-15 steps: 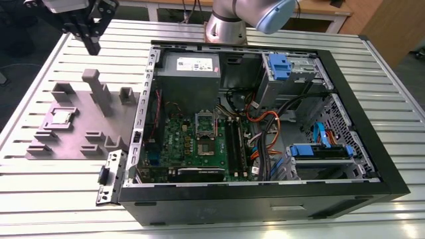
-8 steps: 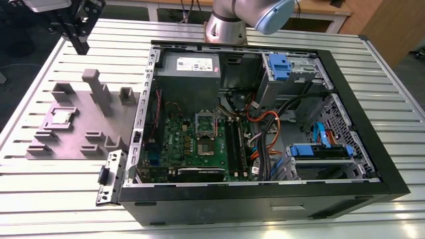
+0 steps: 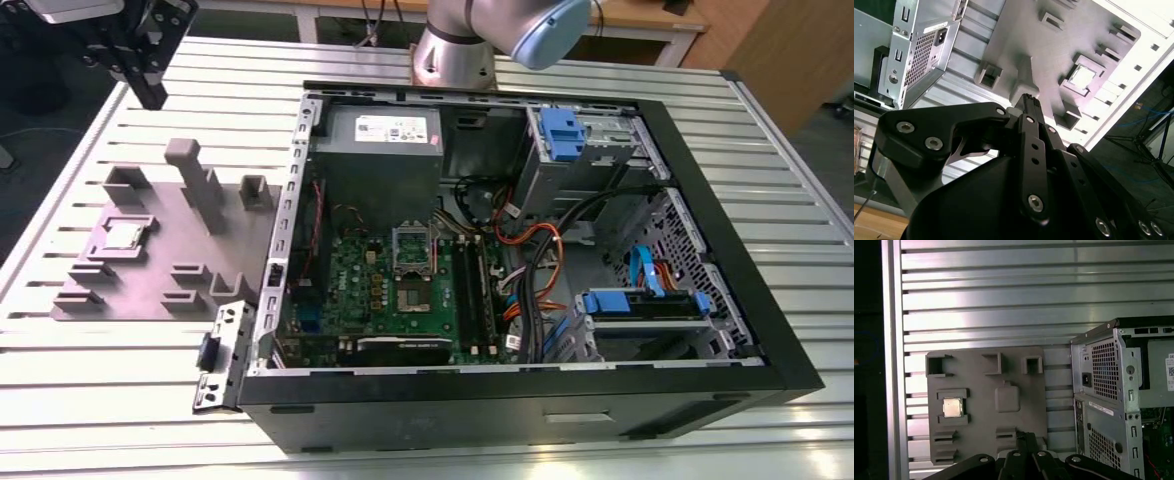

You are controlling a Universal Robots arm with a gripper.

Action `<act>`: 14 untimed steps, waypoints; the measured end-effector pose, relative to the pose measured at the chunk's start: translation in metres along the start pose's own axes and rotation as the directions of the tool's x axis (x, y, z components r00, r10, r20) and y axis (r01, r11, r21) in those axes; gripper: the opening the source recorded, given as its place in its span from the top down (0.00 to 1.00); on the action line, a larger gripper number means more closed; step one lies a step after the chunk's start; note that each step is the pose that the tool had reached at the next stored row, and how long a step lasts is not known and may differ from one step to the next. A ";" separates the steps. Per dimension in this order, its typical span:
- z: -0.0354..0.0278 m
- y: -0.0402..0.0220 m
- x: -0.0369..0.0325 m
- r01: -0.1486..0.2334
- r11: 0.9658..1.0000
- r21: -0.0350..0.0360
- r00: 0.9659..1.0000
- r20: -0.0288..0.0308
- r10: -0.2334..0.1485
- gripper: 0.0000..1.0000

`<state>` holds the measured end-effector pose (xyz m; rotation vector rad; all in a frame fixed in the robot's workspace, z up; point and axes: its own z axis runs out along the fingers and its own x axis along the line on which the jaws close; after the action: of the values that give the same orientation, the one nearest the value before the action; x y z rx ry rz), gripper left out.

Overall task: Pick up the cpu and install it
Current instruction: 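Reach for the cpu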

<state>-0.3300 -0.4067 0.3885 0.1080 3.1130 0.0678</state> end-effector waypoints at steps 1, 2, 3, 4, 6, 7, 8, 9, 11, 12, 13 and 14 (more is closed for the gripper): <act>0.0000 0.0000 0.0000 0.000 1.000 0.000 1.000 0.000 0.000 0.89; -0.0001 0.0000 0.0001 0.000 1.000 0.000 1.000 0.000 0.000 0.89; 0.0000 0.0000 0.0001 0.000 1.000 0.000 1.000 0.000 0.000 0.89; 0.0000 0.0000 0.0001 0.000 1.000 0.000 1.000 0.000 0.000 0.89; -0.0001 -0.0001 0.0011 0.000 1.000 0.000 1.000 0.000 0.000 0.89; -0.0001 -0.0002 0.0023 0.000 1.000 0.000 1.000 0.000 0.000 0.89; -0.0001 -0.0003 0.0040 0.000 1.000 0.000 1.000 0.000 0.000 0.89; -0.0002 -0.0004 0.0062 0.000 1.000 0.000 1.000 0.000 0.000 0.89; -0.0003 -0.0008 0.0115 0.000 1.000 0.000 1.000 0.000 0.000 0.89; -0.0003 -0.0010 0.0144 0.000 1.000 0.000 1.000 0.000 0.000 0.89; -0.0003 -0.0012 0.0175 0.000 1.000 0.000 1.000 0.000 0.000 0.89; -0.0004 -0.0014 0.0206 0.000 1.000 0.000 1.000 0.000 0.000 0.89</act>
<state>-0.3507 -0.4067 0.3883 0.1078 3.1129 0.0678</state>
